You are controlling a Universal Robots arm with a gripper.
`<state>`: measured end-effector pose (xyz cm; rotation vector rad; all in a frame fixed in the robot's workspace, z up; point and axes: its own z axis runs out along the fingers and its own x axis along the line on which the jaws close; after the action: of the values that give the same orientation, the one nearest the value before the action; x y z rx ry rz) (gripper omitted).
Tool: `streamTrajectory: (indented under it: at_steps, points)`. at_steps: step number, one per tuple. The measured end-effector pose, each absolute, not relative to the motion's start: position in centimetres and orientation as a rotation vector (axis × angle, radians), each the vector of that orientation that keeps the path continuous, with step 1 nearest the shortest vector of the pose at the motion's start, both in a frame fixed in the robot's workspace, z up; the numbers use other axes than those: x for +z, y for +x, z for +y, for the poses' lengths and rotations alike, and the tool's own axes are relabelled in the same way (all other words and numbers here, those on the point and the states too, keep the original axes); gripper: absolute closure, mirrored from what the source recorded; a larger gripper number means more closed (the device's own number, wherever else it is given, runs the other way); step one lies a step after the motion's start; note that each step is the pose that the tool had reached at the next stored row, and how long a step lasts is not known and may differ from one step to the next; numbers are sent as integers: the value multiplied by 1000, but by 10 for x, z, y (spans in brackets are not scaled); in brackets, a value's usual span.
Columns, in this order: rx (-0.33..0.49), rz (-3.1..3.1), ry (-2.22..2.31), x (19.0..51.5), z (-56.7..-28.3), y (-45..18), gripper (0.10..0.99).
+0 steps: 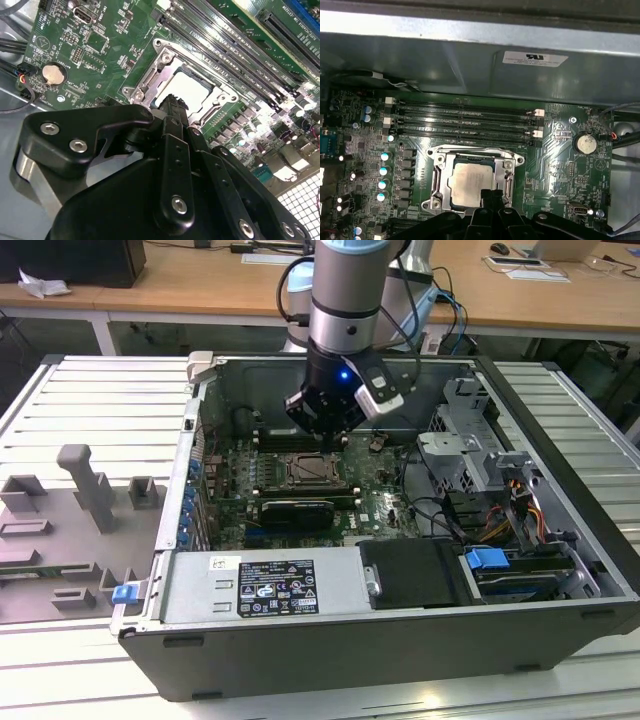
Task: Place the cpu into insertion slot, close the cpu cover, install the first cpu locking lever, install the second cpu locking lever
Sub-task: 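Install the second cpu locking lever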
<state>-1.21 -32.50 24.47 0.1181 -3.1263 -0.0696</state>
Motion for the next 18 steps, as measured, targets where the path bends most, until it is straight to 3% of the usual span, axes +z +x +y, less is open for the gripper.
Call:
streamTrajectory:
  at_steps: [18]
  points:
    - [-69, -3126, 118, 245, -338, -12, 980]
